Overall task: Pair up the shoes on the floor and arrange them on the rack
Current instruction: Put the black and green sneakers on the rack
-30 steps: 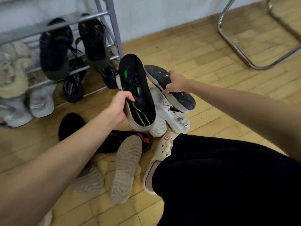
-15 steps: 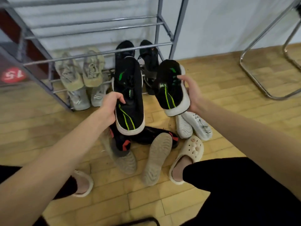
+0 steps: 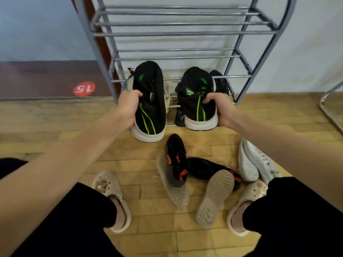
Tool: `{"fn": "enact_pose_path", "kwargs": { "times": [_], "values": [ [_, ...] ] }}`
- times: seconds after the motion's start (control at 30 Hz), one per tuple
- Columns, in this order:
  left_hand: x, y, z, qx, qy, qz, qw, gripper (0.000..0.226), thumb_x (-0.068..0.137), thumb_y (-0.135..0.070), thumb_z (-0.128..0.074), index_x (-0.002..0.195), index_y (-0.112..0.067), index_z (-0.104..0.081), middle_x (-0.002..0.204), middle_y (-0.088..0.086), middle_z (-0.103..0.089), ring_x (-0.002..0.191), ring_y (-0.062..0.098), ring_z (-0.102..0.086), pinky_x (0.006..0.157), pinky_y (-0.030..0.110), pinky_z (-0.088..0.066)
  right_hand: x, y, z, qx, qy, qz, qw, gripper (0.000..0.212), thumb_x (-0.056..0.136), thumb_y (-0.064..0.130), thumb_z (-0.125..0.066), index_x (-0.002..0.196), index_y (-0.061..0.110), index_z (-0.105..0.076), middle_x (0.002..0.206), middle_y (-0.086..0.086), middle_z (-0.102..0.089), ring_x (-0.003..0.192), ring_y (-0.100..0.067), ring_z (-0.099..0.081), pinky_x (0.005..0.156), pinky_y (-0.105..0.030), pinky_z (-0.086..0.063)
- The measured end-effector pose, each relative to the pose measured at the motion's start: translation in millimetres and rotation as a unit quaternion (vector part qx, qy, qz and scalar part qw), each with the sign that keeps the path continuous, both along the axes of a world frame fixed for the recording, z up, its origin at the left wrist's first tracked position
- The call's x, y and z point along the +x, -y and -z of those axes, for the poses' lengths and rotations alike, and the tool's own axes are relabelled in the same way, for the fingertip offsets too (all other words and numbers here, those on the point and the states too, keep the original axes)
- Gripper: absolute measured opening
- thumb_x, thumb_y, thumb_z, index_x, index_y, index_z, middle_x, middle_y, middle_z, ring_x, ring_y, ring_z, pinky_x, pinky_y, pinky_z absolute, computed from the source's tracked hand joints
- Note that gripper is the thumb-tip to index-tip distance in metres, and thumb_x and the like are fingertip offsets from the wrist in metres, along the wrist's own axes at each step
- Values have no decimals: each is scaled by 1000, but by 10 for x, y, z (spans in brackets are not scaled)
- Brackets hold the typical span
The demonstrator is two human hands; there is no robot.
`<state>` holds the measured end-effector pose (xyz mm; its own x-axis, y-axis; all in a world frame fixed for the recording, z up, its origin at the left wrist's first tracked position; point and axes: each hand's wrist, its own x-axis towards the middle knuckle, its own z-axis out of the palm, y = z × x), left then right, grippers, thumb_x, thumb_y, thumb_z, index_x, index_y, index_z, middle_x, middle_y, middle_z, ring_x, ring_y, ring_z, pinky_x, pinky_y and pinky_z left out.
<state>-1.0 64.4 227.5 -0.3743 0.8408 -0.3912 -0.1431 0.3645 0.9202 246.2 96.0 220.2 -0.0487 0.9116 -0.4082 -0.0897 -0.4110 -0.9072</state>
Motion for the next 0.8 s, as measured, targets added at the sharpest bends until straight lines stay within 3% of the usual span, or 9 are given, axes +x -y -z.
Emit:
{"fn": "enact_pose_path", "kwargs": {
  "times": [0.1, 0.2, 0.3, 0.43, 0.6, 0.7, 0.8],
  "values": [
    [-162, -202, -168, 15, -28, -20, 999, 28, 92, -9, -49, 117, 1, -59, 108, 17, -67, 92, 28, -67, 77, 37, -56, -319, -237, -48, 32, 11, 16, 999, 50, 69, 0, -59, 119, 1, -55, 115, -22, -64, 98, -34, -67, 78, -42, -58],
    [-324, -510, -219, 27, -33, -18, 999, 22, 96, -9, -50, 116, -2, -57, 95, 11, -66, 78, 21, -64, 58, 28, -49, -579, -528, -83, 54, 22, 7, 998, 45, 73, -8, -52, 118, -6, -54, 104, -24, -64, 93, -35, -65, 82, -42, -56],
    [-473, -855, -192, 36, -66, -7, 997, 30, 89, -5, -59, 118, -2, -58, 102, 12, -68, 85, 23, -66, 65, 31, -53, -822, -905, -63, 79, 33, -3, 996, 37, 78, -11, -49, 114, -8, -55, 94, -21, -63, 82, -30, -64, 67, -31, -54],
    [-603, -1310, -59, 54, -105, -17, 993, 34, 83, -7, -62, 117, -7, -58, 107, 11, -67, 96, 26, -65, 90, 45, -53, -1126, -1419, 15, 89, 39, 5, 995, 35, 87, -5, -49, 122, -3, -54, 104, -19, -65, 87, -26, -65, 60, -26, -50],
    [-665, -1689, 19, 79, -60, -34, 995, 27, 86, -8, -55, 113, -8, -51, 104, 11, -62, 91, 22, -62, 84, 38, -53, -1426, -1950, 114, 91, 19, 28, 995, 33, 92, -2, -48, 125, -3, -49, 114, -22, -63, 100, -31, -65, 65, -31, -55],
    [-793, -1849, 99, 59, -65, -30, 996, 41, 78, -12, -60, 118, -10, -52, 105, 11, -66, 92, 26, -66, 85, 44, -56, -1556, -2105, 188, 95, 35, 24, 995, 31, 94, 2, -48, 124, -1, -47, 115, -22, -62, 103, -31, -64, 72, -34, -56],
    [-858, -1914, 203, 36, -52, -36, 997, 43, 83, -14, -60, 125, -8, -53, 112, 13, -65, 97, 26, -66, 87, 41, -55, -1588, -2115, 282, 98, 60, 18, 993, 27, 93, 1, -46, 119, -3, -51, 110, -18, -63, 95, -26, -64, 65, -28, -55]
  ]
}}
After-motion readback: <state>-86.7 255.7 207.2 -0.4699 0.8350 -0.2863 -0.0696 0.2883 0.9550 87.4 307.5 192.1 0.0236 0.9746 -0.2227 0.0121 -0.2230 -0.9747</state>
